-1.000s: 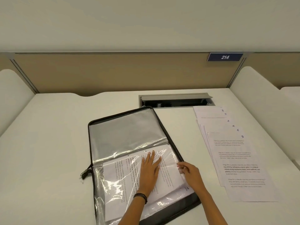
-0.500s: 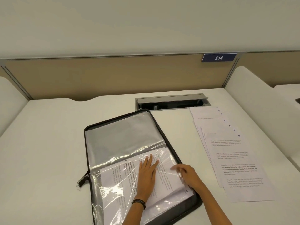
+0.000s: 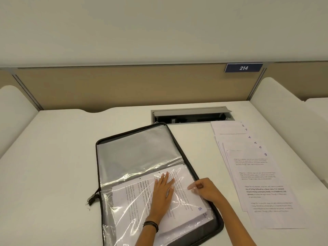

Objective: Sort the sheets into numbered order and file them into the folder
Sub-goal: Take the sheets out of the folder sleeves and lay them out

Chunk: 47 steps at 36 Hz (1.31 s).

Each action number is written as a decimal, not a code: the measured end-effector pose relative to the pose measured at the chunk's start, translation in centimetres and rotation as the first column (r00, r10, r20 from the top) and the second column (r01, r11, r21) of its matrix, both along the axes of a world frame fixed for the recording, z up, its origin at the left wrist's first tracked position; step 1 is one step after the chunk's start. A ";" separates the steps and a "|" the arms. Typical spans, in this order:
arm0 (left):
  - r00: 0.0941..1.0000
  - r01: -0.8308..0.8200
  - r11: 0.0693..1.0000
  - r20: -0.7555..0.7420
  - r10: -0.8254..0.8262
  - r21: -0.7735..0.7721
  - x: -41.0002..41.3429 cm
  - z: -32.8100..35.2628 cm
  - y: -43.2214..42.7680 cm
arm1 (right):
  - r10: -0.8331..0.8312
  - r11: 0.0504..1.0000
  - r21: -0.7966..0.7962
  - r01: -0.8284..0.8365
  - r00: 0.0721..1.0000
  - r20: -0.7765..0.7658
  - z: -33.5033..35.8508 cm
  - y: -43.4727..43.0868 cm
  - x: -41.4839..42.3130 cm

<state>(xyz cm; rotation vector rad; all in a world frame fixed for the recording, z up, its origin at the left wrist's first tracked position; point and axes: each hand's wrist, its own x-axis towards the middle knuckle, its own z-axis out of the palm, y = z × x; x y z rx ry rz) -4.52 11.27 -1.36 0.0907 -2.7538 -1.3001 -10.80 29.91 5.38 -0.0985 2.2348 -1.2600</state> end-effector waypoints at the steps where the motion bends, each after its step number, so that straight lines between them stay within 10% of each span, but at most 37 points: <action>1: 1.000 0.015 1.000 0.009 -0.015 -0.008 0.0 -0.1 -0.1 | -0.012 1.000 0.007 0.012 1.000 -0.013 0.1 0.1 -0.1; 26: 0.993 0.103 0.987 0.065 -0.095 -0.124 1.2 0.1 0.2 | -0.501 0.858 -0.046 0.512 0.811 -0.303 3.2 5.6 -1.9; 39: 0.997 0.048 0.966 -0.043 -0.061 -0.256 1.4 -1.6 0.0 | -0.306 0.952 -0.006 0.307 0.950 0.056 5.8 8.1 -0.6; 47: 0.998 0.044 0.964 -0.028 -0.054 -0.261 1.3 -1.6 0.3 | -0.068 0.903 -0.403 0.150 0.975 0.211 6.3 9.5 1.4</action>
